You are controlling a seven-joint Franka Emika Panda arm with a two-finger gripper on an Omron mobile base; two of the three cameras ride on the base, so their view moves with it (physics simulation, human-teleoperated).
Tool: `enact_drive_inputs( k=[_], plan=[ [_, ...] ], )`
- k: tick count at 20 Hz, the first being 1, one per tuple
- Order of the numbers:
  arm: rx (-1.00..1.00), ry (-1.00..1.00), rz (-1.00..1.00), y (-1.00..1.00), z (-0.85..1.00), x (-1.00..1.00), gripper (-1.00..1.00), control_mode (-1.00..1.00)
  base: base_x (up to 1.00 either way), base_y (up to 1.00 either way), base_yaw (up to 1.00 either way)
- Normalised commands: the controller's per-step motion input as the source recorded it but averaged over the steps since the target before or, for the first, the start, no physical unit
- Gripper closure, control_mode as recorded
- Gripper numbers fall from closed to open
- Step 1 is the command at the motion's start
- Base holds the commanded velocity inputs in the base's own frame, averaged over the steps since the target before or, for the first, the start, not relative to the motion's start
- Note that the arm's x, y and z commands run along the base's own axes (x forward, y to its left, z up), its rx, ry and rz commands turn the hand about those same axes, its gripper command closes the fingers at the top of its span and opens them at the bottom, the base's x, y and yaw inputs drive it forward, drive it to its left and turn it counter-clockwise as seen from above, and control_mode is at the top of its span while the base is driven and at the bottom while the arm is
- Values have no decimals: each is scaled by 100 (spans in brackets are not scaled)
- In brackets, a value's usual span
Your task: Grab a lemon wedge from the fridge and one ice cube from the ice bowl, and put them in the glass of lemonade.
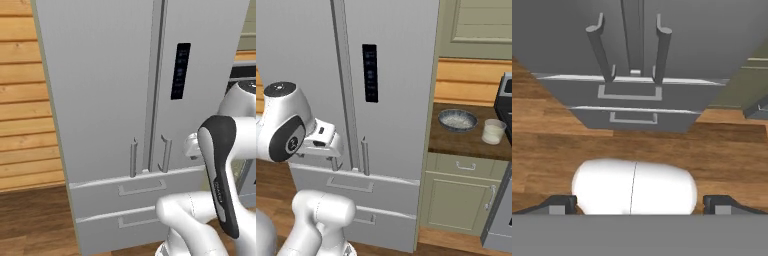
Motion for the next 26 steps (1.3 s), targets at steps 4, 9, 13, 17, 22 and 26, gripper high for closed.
enact_drive_inputs(
  k=[4, 9, 13, 17, 22, 26],
  plan=[
    [-9, -12, 10, -6, 8, 3, -100, -100, 0, 0, 0],
    [0, 0, 5, -10, -55, 79, -100, -100, 0, 0, 0],
    [0, 1, 0, 0, -42, 100, -100, -100, 0, 0, 0],
    [1, 0, -3, -32, -49, 97, -100, -100, 0, 0, 0],
    [5, 0, 0, -33, -59, 89, -100, -100, 0, 0, 0],
    [0, -20, 0, 4, -13, 59, -100, -100, 0, 0, 0]
  ],
)
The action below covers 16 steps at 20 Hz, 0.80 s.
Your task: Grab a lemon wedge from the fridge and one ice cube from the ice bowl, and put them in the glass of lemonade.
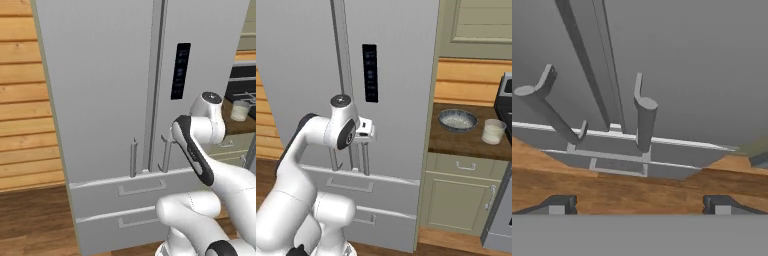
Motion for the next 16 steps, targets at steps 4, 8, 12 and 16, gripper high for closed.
enact_drive_inputs(
  k=[4, 8, 12, 16],
  plan=[
    [0, -11, 0, 0, -36, 78, -100, -100, 0, 0, 0],
    [4, 0, 0, 0, -38, 76, -100, -100, 0, 0, 0],
    [0, 0, 0, 0, -39, 53, -100, -100, 0, 0, 0],
    [0, 0, -3, -5, -22, -6, -100, -100, 0, 0, 0]
  ],
)
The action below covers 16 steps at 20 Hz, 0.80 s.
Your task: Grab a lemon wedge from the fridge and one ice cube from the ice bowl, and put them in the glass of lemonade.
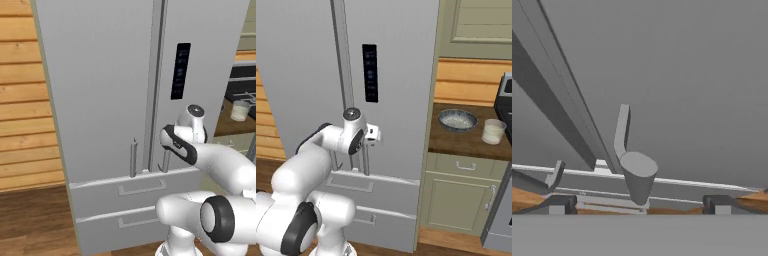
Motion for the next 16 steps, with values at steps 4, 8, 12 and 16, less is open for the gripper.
enact_drive_inputs(
  k=[4, 8, 12, 16],
  plan=[
    [0, 0, -2, 0, -39, -3, -100, -100, 0, 0, 0],
    [0, 0, 0, 0, -32, 6, -100, -100, 0, 0, 0],
    [0, 0, 0, 0, -21, 35, -100, -100, 0, 0, 0],
    [0, 0, 0, 0, -7, 33, -100, -100, 0, 0, 0]
  ],
)
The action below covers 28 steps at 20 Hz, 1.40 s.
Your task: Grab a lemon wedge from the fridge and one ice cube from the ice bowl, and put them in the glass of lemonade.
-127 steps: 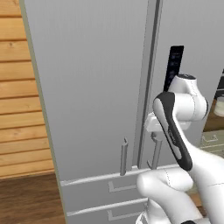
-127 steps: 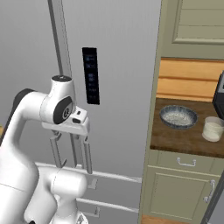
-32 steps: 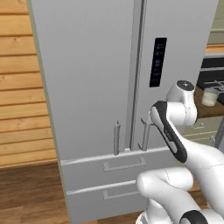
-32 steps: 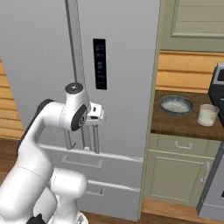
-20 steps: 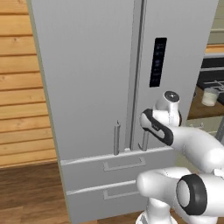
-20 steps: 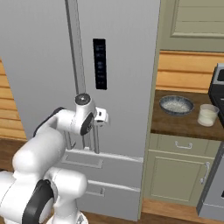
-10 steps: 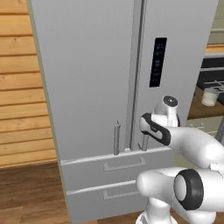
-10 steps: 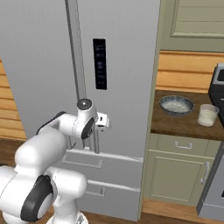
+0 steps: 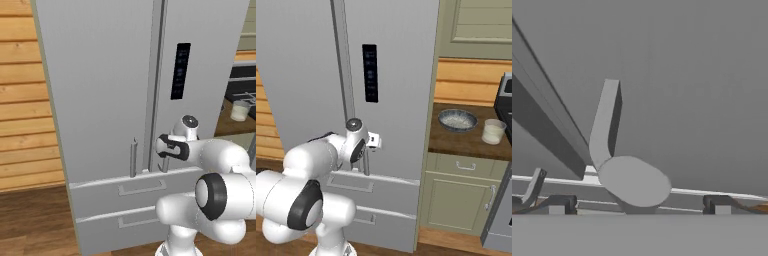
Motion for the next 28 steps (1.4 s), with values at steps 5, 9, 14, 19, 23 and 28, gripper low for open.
enact_drive_inputs(
  k=[5, 9, 14, 19, 23, 28],
  plan=[
    [0, 0, 0, 0, -3, 42, -100, -100, 0, 0, 0],
    [0, 0, 0, 0, -16, 58, -100, -100, 0, 0, 0],
    [0, 3, 0, 0, -1, 48, 100, -100, 0, 0, 0],
    [-1, 14, 0, -6, 0, 39, 100, -100, 0, 0, 0],
    [-1, 14, -5, -40, 0, 5, 100, -100, 0, 0, 0],
    [0, 2, -11, -78, 5, -30, 100, -100, 0, 0, 0]
  ],
)
